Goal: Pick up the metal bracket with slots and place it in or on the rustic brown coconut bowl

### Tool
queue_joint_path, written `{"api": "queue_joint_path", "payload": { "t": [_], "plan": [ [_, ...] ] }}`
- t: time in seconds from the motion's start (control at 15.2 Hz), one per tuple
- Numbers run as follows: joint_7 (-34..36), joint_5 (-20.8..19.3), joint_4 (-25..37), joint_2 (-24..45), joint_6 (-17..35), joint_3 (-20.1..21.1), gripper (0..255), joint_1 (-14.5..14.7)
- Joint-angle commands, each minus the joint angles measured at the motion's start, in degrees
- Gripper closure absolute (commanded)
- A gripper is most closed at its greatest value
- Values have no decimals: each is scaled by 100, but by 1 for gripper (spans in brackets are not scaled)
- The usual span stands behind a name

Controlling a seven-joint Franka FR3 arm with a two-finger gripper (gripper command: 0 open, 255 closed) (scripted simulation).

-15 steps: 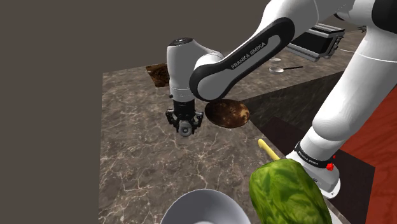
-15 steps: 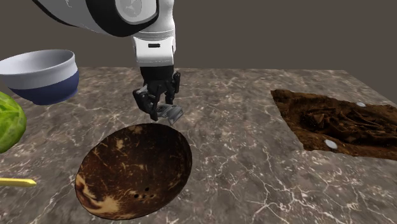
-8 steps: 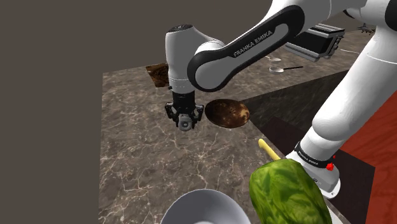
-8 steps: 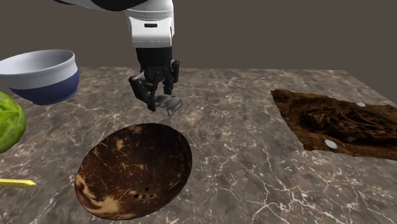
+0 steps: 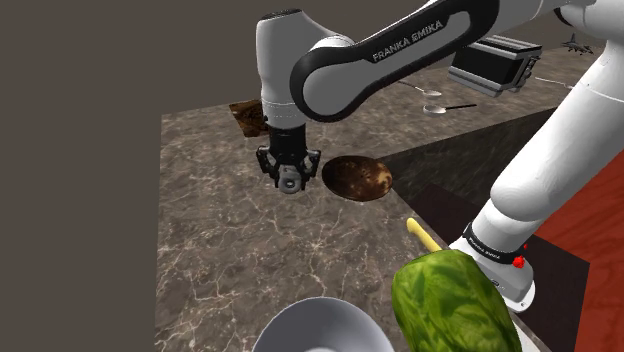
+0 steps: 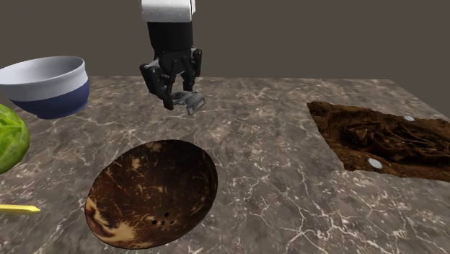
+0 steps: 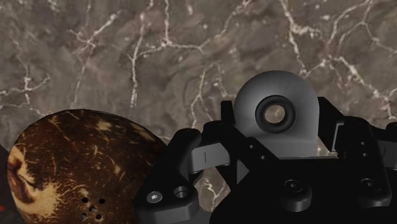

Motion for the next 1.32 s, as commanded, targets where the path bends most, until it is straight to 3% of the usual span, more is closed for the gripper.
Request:
{"api": "queue_joint_path", "payload": {
  "t": [0.0, 0.4, 0.79, 1.25],
  "plan": [
    [-55, 72, 93, -97, -165, -25, 255, -9],
    [-128, 186, 424, -276, -629, -84, 255, -20],
    [-1371, 1104, -800, -1765, -756, -882, 255, 44],
    [-2455, 1377, -1973, -3086, -1059, -1855, 255, 209]
  ]
}}
